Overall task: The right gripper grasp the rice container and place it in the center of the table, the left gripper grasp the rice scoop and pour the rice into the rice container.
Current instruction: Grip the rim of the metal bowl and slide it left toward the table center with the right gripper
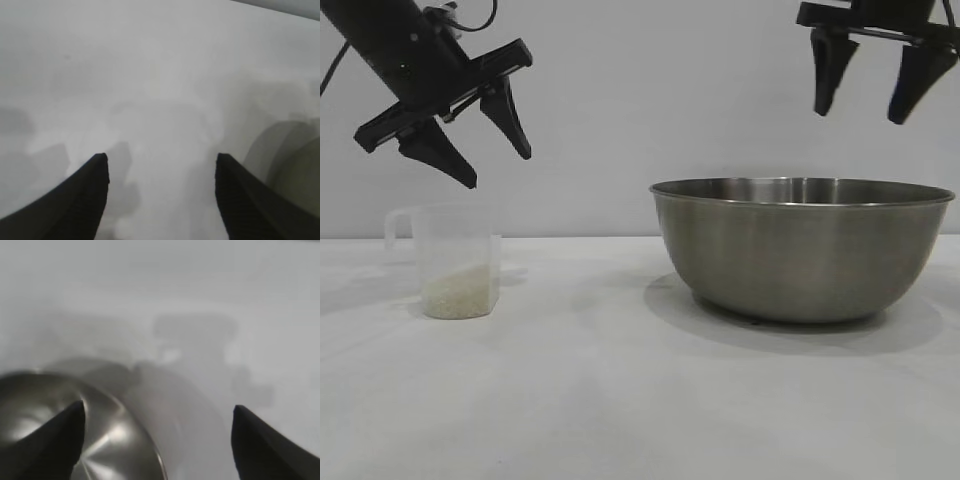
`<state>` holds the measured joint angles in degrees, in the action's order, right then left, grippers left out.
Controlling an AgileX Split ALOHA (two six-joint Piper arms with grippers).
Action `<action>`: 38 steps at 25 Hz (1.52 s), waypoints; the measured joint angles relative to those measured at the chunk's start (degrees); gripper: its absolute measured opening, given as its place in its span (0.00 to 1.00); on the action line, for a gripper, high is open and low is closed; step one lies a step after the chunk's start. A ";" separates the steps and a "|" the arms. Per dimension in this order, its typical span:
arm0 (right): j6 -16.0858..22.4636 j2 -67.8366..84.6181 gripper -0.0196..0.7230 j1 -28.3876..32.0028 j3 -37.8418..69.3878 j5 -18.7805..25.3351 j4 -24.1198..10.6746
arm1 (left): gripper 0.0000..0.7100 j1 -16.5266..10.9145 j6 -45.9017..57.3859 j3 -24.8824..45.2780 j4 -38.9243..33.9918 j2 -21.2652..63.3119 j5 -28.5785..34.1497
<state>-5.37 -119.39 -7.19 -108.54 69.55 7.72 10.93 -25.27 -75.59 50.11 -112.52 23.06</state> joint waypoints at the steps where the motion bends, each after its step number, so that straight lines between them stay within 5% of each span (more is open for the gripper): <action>1: 0.00 0.00 0.78 0.00 0.00 0.61 -0.48 | 0.56 0.00 0.00 0.00 0.00 0.00 0.00; 17: 0.21 0.95 0.78 -0.02 18.49 0.82 3.14 | 0.56 0.00 -0.10 0.00 0.00 0.00 -0.63; 28: 0.13 0.95 0.09 -0.02 19.91 -5.90 3.78 | 0.56 0.00 -0.09 0.00 0.00 0.00 -0.63; 30: 0.13 0.95 0.03 -0.02 19.91 -6.03 4.49 | 0.56 0.00 -0.09 0.00 0.00 0.00 -0.63; 38: -0.01 0.95 0.03 -5.19 19.91 -5.48 6.00 | 0.56 0.00 -0.09 0.00 0.00 0.00 -0.63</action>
<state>-5.39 -118.44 -12.39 -88.64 64.07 13.72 10.93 -25.36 -75.59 50.11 -112.52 22.43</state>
